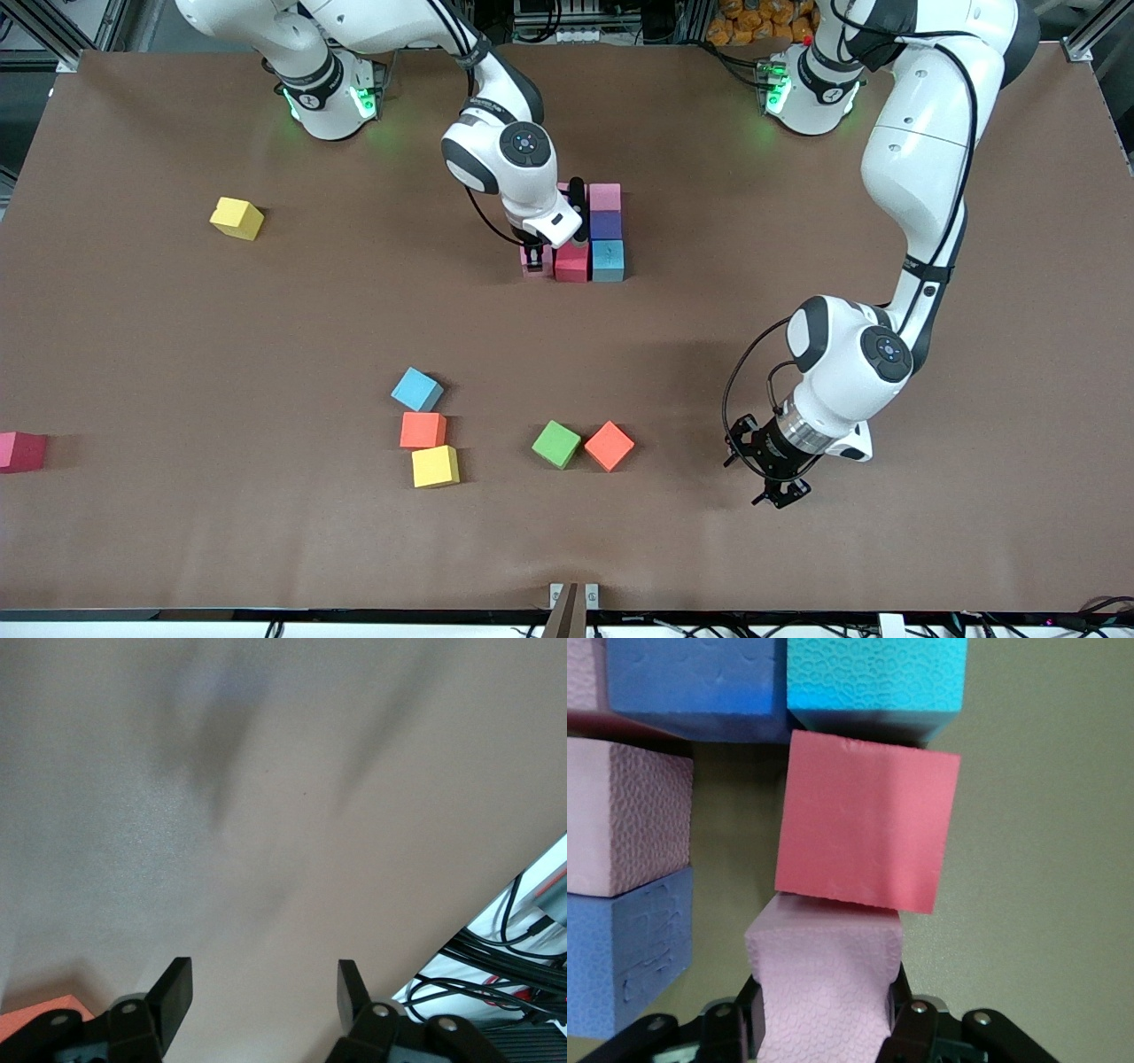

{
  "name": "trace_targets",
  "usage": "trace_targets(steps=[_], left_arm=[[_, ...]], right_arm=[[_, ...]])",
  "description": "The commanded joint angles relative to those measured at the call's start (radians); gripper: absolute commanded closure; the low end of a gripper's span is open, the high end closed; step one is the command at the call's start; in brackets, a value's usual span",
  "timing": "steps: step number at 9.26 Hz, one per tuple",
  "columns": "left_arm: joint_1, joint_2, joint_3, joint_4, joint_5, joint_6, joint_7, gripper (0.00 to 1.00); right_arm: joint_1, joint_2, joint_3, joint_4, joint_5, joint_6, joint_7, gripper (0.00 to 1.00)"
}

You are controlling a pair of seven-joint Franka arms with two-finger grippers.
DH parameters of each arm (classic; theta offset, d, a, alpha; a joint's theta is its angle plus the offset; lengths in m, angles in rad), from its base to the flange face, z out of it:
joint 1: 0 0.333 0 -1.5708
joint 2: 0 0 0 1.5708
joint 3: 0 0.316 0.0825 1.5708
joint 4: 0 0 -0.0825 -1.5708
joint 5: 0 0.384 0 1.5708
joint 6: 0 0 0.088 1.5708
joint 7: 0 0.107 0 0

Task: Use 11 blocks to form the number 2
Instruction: 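Lower the pink cube beneath the red cube and open the right gripper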

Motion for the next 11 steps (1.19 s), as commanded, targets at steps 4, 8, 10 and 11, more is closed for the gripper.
trace_targets(steps=[4,8,10,11], left_arm=[[-0.008,-0.001,0.005,0.0,-0.02,0.014,-0.005,0.26],[-0.008,-0.001,0.007,0.0,-0.018,0.014,-0.003,0.26],[-0.009,-0.001,0.005,0.0,-0.018,0.014,-0.003,0.26],[-0.009,0.0,0.005,0.0,-0.018,0.015,-0.002,0.26]], right_arm=[[-0.001,0.013,0.014,0.02,-0.025,0.005,0.058,1.0],[-0.001,0.024,0.013,0.027,-0.025,0.021,0.061,1.0],[-0.001,0.028,0.013,0.027,-0.025,0.028,0.061,1.0],[-0.001,0.028,0.013,0.027,-0.025,0.028,0.062,1.0]])
